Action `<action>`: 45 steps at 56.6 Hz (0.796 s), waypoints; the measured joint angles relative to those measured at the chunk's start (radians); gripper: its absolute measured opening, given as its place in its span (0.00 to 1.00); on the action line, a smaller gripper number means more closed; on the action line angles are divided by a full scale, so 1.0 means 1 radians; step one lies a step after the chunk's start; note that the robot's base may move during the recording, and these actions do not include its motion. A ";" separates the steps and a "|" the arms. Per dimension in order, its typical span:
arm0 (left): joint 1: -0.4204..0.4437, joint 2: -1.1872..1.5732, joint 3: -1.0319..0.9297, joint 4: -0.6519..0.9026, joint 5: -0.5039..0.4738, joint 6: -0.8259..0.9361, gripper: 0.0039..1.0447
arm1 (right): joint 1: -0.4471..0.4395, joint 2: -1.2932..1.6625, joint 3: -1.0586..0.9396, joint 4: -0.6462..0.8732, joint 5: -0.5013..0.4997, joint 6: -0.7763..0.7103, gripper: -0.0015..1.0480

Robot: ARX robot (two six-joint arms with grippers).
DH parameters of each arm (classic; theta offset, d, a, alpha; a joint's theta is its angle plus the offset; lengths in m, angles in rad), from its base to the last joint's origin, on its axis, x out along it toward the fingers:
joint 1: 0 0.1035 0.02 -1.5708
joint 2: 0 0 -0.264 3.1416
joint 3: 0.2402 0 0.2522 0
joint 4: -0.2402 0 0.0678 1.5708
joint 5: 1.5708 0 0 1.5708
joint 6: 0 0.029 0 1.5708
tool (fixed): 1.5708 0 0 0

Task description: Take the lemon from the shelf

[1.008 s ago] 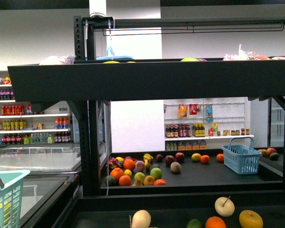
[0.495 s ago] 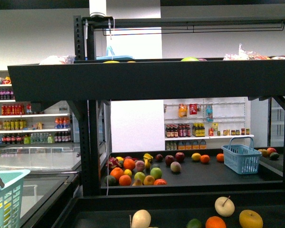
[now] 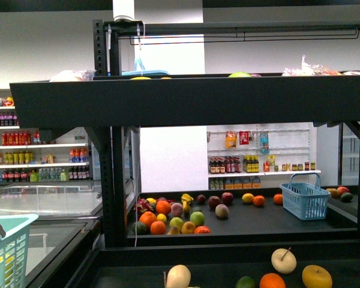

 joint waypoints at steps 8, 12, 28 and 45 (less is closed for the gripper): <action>0.000 0.000 0.000 0.000 0.000 0.000 0.93 | 0.000 0.000 0.000 0.000 0.000 0.000 0.98; 0.000 0.000 0.000 0.000 0.000 0.000 0.93 | 0.000 0.000 0.000 0.000 0.000 0.000 0.98; 0.000 0.000 0.000 0.000 0.000 0.000 0.93 | 0.000 0.000 0.000 0.000 0.000 0.000 0.98; 0.000 0.000 0.000 0.000 0.000 0.000 0.93 | 0.000 0.000 0.000 0.000 0.000 0.000 0.98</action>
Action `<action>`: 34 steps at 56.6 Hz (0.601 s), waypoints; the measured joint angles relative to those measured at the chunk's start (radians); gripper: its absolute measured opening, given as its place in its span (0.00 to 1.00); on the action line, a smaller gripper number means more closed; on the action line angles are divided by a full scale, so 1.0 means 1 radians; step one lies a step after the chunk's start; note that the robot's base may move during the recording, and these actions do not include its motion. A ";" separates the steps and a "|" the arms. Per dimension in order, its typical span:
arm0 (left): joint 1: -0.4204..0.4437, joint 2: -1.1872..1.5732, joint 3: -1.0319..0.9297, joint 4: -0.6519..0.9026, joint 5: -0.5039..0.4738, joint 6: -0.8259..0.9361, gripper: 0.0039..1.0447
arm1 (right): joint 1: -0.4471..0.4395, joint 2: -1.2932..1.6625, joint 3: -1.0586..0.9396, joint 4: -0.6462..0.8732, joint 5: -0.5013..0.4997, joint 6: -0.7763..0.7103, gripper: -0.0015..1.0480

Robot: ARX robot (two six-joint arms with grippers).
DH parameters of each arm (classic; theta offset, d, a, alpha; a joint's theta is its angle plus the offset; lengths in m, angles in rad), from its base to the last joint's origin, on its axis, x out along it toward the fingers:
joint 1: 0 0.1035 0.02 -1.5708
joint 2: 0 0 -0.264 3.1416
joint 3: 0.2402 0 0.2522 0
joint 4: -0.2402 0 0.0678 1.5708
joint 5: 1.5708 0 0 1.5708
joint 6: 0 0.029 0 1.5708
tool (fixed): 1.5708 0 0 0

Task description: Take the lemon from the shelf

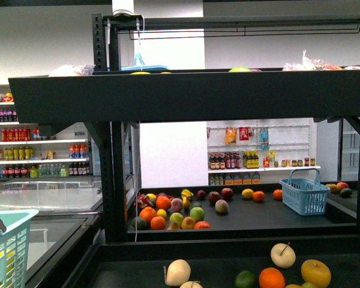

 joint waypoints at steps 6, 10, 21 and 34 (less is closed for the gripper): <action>0.000 0.000 0.000 0.000 0.000 0.000 0.93 | 0.000 0.000 0.000 0.000 0.000 0.000 0.98; 0.000 0.000 0.000 0.000 0.000 0.000 0.93 | 0.000 0.000 0.000 0.000 0.000 0.000 0.98; 0.000 0.000 0.000 0.000 0.000 0.000 0.93 | 0.000 0.000 0.000 0.000 0.000 0.000 0.98; 0.000 0.000 0.000 0.000 0.000 0.000 0.93 | 0.000 0.000 0.000 0.000 0.000 0.000 0.98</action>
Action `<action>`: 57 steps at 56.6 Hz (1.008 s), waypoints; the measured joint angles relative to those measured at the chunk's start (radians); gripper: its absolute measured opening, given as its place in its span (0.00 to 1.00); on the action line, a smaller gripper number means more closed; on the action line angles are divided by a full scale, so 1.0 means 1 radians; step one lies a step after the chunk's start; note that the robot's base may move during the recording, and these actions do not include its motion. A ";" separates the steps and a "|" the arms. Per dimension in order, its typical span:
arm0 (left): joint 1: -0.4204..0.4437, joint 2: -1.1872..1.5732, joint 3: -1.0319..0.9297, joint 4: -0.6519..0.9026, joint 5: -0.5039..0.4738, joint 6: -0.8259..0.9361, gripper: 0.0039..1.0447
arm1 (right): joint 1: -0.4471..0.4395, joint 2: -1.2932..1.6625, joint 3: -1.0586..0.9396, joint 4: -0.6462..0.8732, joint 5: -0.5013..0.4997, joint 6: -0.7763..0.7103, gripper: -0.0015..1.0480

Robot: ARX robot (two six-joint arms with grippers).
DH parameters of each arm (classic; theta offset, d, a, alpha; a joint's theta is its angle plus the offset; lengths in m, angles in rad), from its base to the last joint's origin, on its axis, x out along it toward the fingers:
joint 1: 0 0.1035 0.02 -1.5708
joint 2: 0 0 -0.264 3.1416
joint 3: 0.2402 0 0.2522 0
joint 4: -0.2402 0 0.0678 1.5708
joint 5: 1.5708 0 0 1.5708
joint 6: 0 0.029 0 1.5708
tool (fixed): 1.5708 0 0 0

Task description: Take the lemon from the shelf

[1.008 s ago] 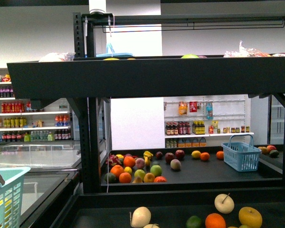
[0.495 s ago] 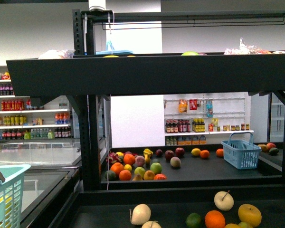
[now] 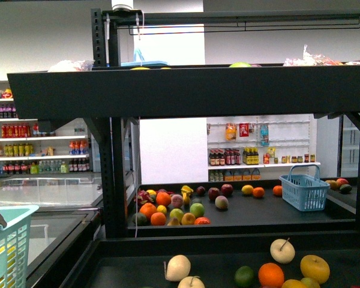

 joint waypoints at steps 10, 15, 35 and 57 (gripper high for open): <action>0.000 0.000 0.000 0.000 0.000 0.000 0.93 | 0.000 0.000 0.000 0.000 0.000 0.000 0.98; 0.000 0.000 0.000 0.000 0.000 0.000 0.93 | 0.000 0.000 0.000 0.000 0.000 0.000 0.98; 0.000 0.000 0.000 0.000 0.000 0.000 0.93 | 0.000 0.000 0.000 0.000 0.000 0.000 0.98; 0.000 0.000 0.000 0.000 0.000 0.000 0.93 | 0.000 0.000 0.000 0.000 0.000 0.000 0.98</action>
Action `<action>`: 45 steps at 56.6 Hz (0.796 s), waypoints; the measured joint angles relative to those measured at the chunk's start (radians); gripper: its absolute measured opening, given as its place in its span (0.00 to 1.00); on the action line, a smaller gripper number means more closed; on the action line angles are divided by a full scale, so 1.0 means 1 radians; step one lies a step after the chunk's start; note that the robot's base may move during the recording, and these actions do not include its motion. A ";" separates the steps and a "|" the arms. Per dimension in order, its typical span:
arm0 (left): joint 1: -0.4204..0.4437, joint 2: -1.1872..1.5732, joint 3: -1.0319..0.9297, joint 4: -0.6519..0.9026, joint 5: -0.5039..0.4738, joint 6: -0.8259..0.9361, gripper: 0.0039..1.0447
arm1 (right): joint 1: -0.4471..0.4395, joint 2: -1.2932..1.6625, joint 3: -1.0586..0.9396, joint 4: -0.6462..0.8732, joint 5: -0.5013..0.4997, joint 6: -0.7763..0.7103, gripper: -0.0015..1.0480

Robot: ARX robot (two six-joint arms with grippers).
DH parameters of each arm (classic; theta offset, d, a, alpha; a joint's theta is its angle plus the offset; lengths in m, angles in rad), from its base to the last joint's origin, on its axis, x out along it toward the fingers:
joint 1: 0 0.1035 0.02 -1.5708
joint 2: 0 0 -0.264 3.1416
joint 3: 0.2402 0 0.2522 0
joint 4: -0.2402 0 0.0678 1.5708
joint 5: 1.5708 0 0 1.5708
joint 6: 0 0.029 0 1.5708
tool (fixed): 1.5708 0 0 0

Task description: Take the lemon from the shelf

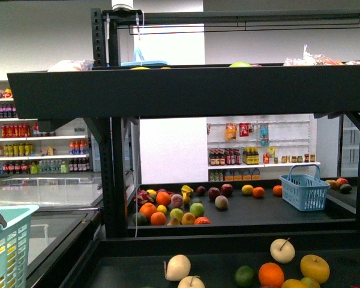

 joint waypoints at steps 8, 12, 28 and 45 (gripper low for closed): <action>0.000 0.000 0.000 0.000 0.000 0.000 0.93 | 0.000 0.000 0.000 0.000 0.000 0.000 0.98; 0.000 0.000 0.000 0.000 0.000 0.000 0.93 | 0.000 0.000 0.000 0.000 0.000 0.000 0.98; 0.000 0.000 0.000 0.000 0.000 0.000 0.93 | 0.000 0.000 0.000 0.000 0.000 0.000 0.98; 0.000 0.000 0.000 0.000 0.000 0.000 0.93 | 0.000 0.000 0.000 0.000 0.000 0.000 0.98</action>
